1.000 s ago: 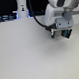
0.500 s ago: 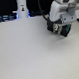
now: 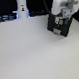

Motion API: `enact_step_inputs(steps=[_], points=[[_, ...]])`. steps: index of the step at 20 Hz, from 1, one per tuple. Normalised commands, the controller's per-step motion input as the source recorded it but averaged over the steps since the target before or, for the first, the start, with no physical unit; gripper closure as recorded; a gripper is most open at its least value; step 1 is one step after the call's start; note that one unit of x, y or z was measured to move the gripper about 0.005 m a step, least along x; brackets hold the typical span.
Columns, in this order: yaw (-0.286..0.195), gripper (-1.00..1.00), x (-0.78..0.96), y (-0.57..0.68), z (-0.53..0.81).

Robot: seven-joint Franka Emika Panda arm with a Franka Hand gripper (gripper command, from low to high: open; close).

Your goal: Open the kcup holder, insert the kcup into the holder, and close the kcup holder

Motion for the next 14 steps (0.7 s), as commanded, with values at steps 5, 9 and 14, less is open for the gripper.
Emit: enact_step_inputs(steps=[5,9,14], points=[[0.072,-1.00,0.13,0.27,0.96],[0.008,-1.00,0.17,0.08,0.87],[-0.006,-1.00,0.05,0.00,0.03]])
